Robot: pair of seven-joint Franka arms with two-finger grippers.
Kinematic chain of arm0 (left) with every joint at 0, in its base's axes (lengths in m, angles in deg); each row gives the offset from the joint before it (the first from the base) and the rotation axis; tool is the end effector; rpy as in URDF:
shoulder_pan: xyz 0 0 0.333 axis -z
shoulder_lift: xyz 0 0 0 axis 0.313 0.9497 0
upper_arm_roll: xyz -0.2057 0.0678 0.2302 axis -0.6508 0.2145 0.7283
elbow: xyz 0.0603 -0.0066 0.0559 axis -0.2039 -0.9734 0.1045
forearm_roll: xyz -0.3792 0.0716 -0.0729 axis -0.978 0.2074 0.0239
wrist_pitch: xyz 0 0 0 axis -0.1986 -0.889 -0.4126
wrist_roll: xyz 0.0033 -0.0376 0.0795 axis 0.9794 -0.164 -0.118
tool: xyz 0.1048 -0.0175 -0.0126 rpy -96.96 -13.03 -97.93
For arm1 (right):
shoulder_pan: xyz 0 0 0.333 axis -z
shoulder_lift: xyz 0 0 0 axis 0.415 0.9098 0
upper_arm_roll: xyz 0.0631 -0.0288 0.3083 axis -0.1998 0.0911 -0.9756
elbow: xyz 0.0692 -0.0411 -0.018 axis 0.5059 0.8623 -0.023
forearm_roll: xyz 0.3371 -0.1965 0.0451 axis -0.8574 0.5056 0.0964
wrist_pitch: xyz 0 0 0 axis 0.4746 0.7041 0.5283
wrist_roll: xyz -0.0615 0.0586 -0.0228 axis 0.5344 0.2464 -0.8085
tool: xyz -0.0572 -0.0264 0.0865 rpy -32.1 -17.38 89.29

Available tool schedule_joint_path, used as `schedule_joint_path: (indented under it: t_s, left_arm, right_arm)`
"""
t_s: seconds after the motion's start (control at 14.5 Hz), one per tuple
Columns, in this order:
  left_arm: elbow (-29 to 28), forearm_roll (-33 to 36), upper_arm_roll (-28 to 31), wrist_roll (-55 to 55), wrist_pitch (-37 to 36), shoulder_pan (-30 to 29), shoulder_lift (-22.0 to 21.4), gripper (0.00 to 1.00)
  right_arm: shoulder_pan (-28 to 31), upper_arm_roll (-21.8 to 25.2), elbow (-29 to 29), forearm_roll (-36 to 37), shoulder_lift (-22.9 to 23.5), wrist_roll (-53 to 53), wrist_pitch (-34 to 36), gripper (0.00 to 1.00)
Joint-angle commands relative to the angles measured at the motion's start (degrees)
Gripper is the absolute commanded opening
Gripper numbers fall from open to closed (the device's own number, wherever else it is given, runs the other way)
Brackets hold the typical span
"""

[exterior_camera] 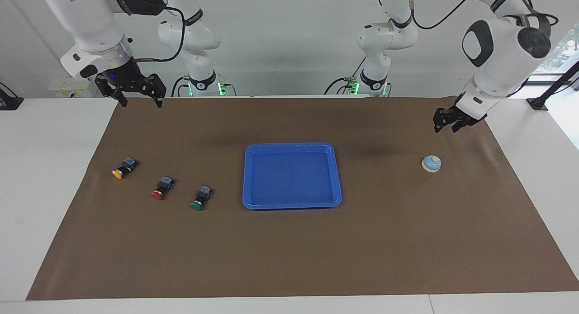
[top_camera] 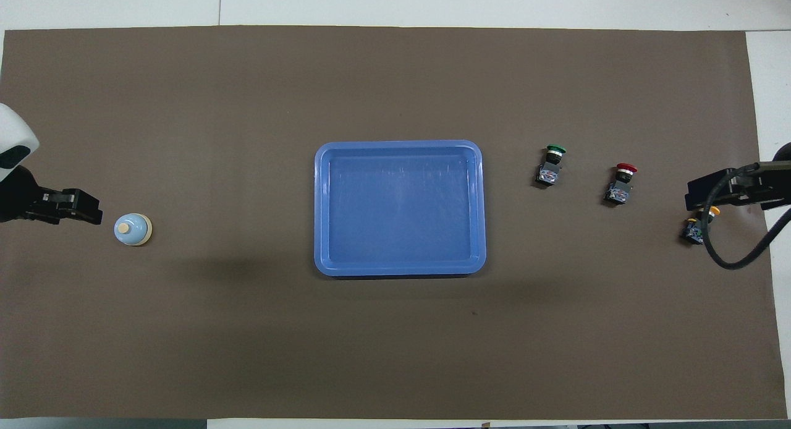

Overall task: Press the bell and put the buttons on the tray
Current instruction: 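Lift the left gripper off the bell and hold still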

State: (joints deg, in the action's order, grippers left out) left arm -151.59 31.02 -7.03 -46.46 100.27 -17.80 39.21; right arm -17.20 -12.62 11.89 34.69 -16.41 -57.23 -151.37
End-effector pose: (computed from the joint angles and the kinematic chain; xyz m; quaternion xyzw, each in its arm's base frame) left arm 0.5258 0.0135 0.5386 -0.9970 0.0407 0.0657 0.0004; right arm 0.5248 -0.0072 0.6140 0.9987 -0.0120 -0.0474 0.0151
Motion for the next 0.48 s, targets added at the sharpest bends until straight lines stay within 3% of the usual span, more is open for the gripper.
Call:
schedule_joint_path:
  t_s: [0.0, 0.14, 0.41]
  left_arm:
    - [8.4, -0.9, 0.5, -0.6, -8.6, 0.4, 1.4, 1.0]
    - [13.2, -1.0, -0.1, -0.6, -10.2, 1.3, 4.4, 1.0]
    - [13.6, -2.5, 0.0, -0.7, -9.6, 1.3, 5.0, 1.0]
  right_arm:
    - [0.8, -0.5, -0.2, 0.0, -0.3, 1.4, 0.9, 1.0]
    - [0.8, -0.5, -0.2, 0.0, -0.3, 1.4, 0.9, 1.0]
    - [0.8, -0.5, -0.2, -0.1, -0.3, 1.5, 0.9, 1.0]
